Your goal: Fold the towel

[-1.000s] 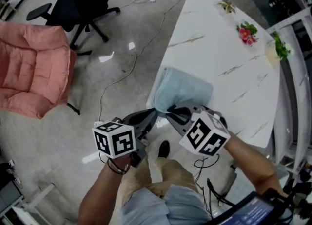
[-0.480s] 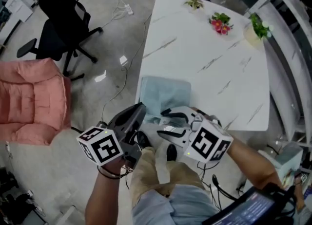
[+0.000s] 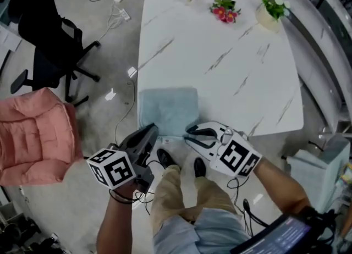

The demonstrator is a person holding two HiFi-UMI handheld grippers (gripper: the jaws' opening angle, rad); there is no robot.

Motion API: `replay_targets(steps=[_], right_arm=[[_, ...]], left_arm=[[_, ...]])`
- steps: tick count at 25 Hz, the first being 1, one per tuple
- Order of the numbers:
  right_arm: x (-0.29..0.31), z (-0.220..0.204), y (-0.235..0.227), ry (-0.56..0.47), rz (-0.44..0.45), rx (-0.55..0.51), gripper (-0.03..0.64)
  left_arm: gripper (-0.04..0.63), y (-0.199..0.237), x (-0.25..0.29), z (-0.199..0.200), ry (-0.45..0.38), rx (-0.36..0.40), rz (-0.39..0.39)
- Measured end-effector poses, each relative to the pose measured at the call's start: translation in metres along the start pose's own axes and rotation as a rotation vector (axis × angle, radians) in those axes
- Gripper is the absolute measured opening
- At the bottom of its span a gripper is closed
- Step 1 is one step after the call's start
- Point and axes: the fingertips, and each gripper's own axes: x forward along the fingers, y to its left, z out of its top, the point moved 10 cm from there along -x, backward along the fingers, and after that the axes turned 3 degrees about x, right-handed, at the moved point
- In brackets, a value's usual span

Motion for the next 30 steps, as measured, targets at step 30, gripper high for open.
replay_targets(steps=[30], right_arm=[[-0.144, 0.021, 0.048, -0.340, -0.233, 0.217, 0.087]], left_arm=[[0.009, -0.159, -0.083, -0.009, -0.410, 0.379, 0.150]])
